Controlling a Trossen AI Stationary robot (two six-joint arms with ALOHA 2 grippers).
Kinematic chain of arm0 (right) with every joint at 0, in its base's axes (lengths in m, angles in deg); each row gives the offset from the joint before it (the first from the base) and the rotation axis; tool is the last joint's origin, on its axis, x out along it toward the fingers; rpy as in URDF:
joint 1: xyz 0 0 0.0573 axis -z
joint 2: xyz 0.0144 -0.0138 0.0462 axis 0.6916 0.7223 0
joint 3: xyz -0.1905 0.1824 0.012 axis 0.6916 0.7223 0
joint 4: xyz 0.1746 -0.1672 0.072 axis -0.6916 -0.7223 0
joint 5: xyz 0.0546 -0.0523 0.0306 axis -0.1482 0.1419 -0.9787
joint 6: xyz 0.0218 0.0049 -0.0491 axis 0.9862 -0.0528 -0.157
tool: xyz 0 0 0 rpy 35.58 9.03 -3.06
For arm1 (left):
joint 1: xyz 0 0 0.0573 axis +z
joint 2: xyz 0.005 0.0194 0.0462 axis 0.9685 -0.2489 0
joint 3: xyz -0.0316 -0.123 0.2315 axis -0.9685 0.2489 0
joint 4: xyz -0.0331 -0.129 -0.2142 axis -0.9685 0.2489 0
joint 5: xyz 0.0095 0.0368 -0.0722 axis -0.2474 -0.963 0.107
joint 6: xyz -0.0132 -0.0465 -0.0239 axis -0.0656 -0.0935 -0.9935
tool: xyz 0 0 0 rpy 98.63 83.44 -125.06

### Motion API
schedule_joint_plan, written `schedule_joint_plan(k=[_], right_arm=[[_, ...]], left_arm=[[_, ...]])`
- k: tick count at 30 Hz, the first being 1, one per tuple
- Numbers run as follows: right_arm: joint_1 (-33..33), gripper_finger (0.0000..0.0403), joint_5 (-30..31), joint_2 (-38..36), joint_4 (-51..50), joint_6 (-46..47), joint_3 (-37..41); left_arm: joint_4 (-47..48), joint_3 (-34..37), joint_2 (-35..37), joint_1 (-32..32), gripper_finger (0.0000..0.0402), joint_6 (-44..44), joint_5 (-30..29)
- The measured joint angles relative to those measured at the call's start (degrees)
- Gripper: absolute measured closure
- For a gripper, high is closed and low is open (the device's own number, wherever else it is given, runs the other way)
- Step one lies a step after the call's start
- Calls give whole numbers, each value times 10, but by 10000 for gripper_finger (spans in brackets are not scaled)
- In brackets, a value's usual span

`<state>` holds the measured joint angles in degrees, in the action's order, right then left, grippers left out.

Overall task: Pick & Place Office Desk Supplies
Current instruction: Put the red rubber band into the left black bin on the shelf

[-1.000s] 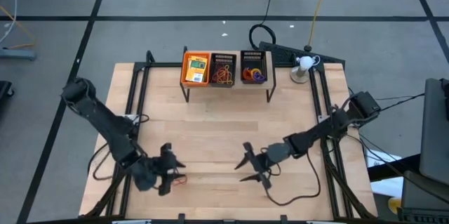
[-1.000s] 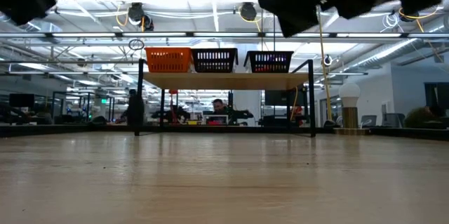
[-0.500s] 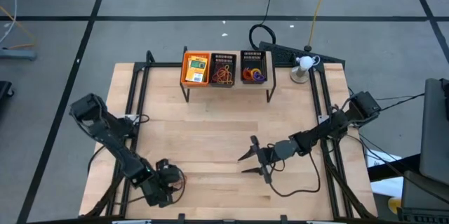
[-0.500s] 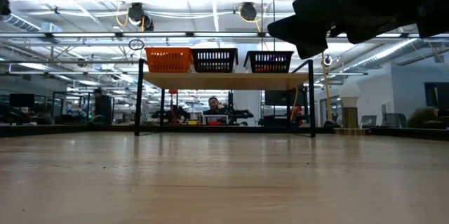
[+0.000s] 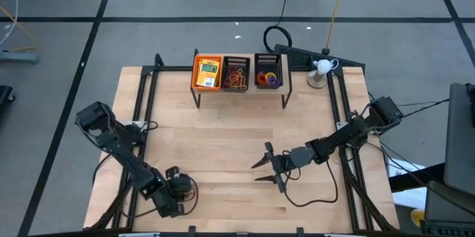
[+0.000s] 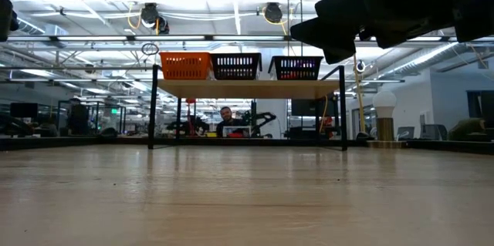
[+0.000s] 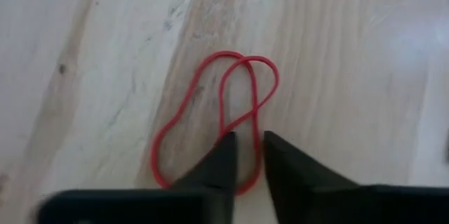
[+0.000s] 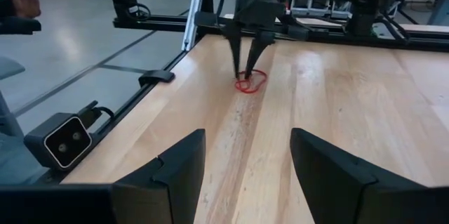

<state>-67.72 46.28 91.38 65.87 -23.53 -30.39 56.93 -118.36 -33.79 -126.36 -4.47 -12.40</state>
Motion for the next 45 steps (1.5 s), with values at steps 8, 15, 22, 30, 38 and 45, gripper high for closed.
schedule_joint_plan(k=[8, 15, 22, 30, 38, 45], right_arm=[[0, 204, 0, 0, 0, 10, 0], [0, 204, 0, 0, 2, 9, 0], [0, 204, 0, 0, 0, 6, 0], [0, 204, 0, 0, -1, -16, 0], [4, 204, 0, 0, 4, -51, 0], [19, 204, -1, 0, 9, -51, 0]], left_arm=[[-2, 2, -3, 6, 399, 46, -105], [-27, 2, 51, 31, 401, 154, -249], [-124, 2, 136, 52, 401, 356, -355], [-289, 2, 225, 88, 401, 637, -453], [-498, 2, 297, 171, 402, 942, -416], [-546, -20, 338, 280, 402, 1030, -289]])
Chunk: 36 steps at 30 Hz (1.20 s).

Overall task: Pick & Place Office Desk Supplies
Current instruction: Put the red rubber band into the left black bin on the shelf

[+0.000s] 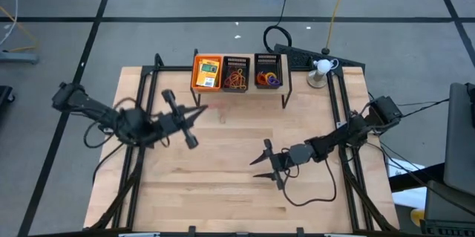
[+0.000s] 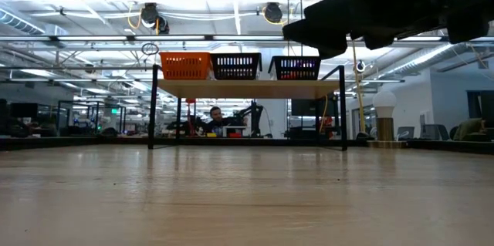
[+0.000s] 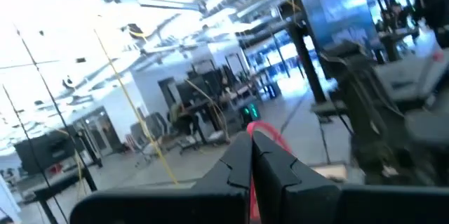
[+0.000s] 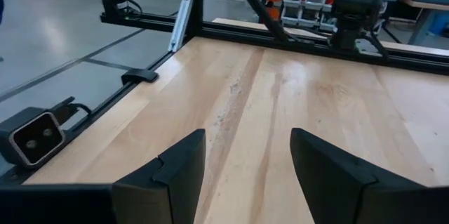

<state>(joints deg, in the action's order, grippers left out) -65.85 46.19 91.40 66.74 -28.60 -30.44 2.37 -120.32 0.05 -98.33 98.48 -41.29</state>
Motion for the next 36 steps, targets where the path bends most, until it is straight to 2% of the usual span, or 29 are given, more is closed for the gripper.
schedule_joint_plan(k=[6, 10, 16, 27, 36], right_arm=[[25, 204, -1, 0, 8, 0, 0], [38, 204, -1, 0, 9, 0, 0], [43, 204, -1, 0, 9, 0, 0], [43, 204, -2, 0, -19, -3, 0], [44, 204, -2, 0, -20, -1, 0]], left_arm=[[43, -43, -2, 101, 402, -10, 104], [93, -82, -22, 169, 402, -50, 148], [116, -137, -72, 252, 402, -90, 227], [146, -198, -171, 343, 402, -139, 242], [151, -203, -221, 400, 401, -188, 258]])
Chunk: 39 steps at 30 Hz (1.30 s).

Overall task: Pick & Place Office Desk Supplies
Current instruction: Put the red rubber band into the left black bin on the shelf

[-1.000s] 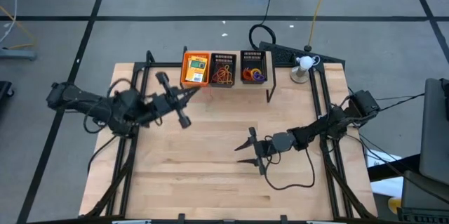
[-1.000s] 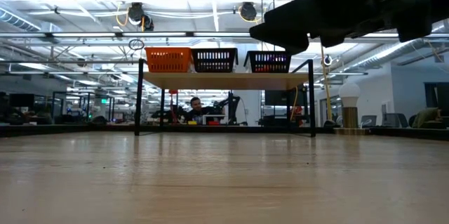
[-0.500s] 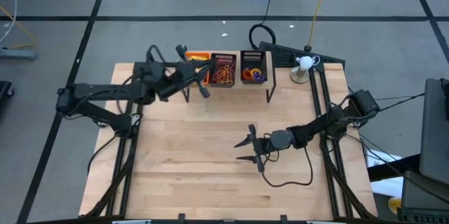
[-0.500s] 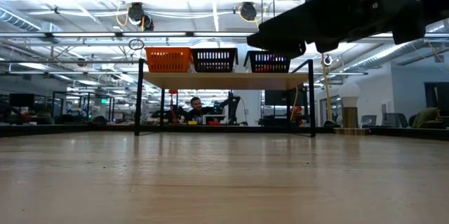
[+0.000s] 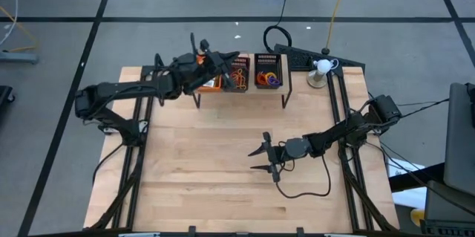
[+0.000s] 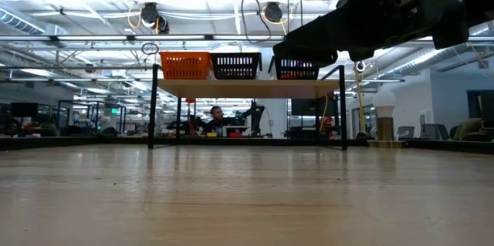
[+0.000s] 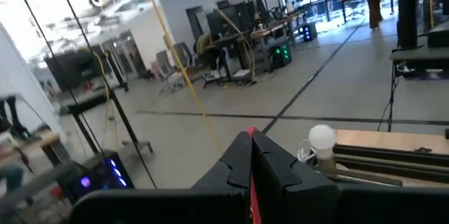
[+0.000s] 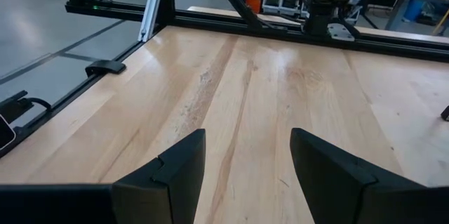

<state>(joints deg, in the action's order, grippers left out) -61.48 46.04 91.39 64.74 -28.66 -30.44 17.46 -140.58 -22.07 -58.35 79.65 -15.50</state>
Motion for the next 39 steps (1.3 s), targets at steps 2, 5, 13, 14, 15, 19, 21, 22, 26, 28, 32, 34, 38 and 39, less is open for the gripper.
schedule_joint_plan(k=[2, 5, 13, 14, 15, 19, 21, 22, 26, 28, 32, 34, 38, 39], right_arm=[[0, 204, 0, 0, -2, 1, 0], [1, 204, 1, 0, -2, 1, 0], [1, 204, 2, 0, -2, 1, 0], [1, 204, 2, 0, -2, 1, 0], [1, 204, 2, 0, -2, 1, 0], [2, 204, 2, 0, 0, 14, 0], [5, 204, 2, 0, 3, 26, 0], [7, 204, 2, 0, 3, 35, 0], [12, 204, 2, 0, 3, 66, 0], [12, 204, 2, 0, 2, 76, 0], [12, 204, 2, 0, 5, 76, 0], [12, 204, 9, 0, 17, 79, 0], [12, 204, 47, 0, 24, 108, 0], [12, 204, 47, 0, 23, 111, 0]], left_arm=[[3, 0, -7, 11, 401, -21, 14], [18, 0, -9, 25, 401, -47, 30], [41, 0, -8, 31, 401, -60, 30], [44, 0, -8, 31, 401, -61, 30], [50, 0, -8, 31, 401, -64, 30], [59, 0, -8, 30, 401, -79, 30], [59, 0, -8, 30, 401, -87, 30], [61, 0, -8, 30, 401, -92, 30], [72, 0, -8, 30, 401, -110, 30], [74, 0, -8, 30, 401, -117, 30], [74, 0, -8, 30, 401, -133, 30], [75, 0, -8, 30, 401, -146, 30], [75, 0, -8, 30, 401, -160, 39], [75, 0, -8, 30, 401, -164, 45]])
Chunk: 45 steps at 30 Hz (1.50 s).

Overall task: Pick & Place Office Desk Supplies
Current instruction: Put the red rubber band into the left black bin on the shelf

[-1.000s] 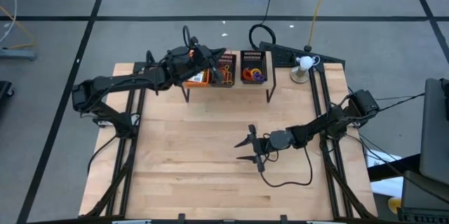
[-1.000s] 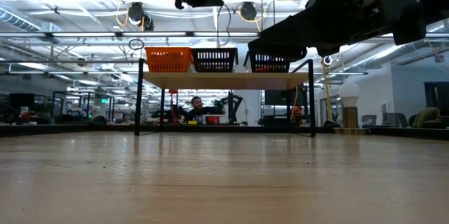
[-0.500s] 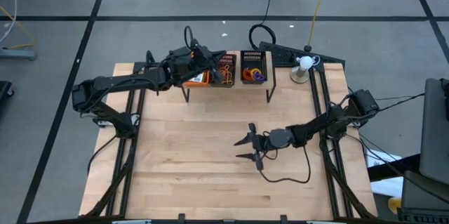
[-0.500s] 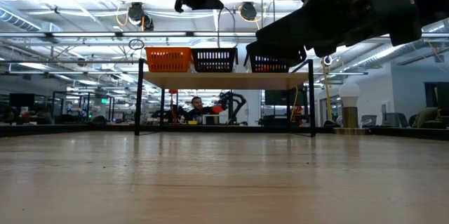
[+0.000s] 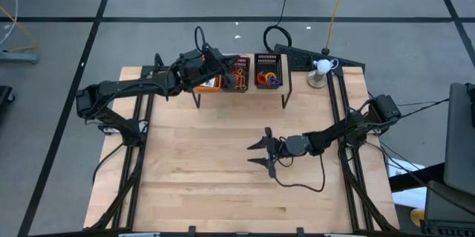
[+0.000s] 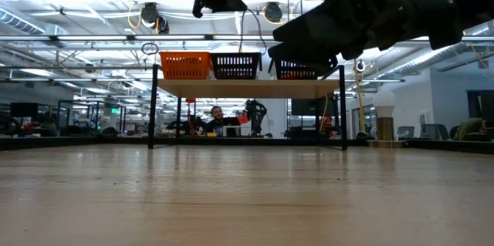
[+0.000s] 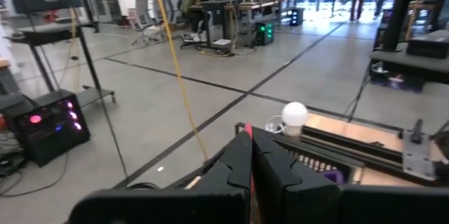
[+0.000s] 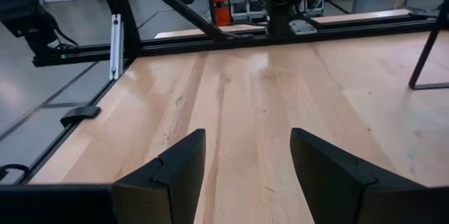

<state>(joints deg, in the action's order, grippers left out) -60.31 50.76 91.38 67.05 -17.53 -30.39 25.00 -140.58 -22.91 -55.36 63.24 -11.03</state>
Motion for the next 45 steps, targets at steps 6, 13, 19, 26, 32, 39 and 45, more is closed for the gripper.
schedule_joint_plan(k=[6, 13, 19, 26, 32, 39, 45], right_arm=[[0, 204, -2, 0, 0, 1, 0], [0, 204, -2, 0, 0, 0, 0], [0, 204, -2, 0, 0, -1, 0], [0, 204, -2, 0, 0, -1, 0], [0, 204, -2, 0, 0, -1, 0], [0, 204, -2, 0, 0, -1, 0], [0, 204, -2, 0, 0, -1, 0]], left_arm=[[0, 0, 0, 0, 401, -15, 16], [0, 0, 0, 0, 401, -15, 15], [0, 0, 0, 0, 401, -14, 15], [0, 0, 0, 0, 401, -14, 15], [0, 0, 0, 0, 401, -14, 15], [0, 0, 0, 0, 401, -14, 15], [2, 0, 0, 0, 401, -14, 15]])
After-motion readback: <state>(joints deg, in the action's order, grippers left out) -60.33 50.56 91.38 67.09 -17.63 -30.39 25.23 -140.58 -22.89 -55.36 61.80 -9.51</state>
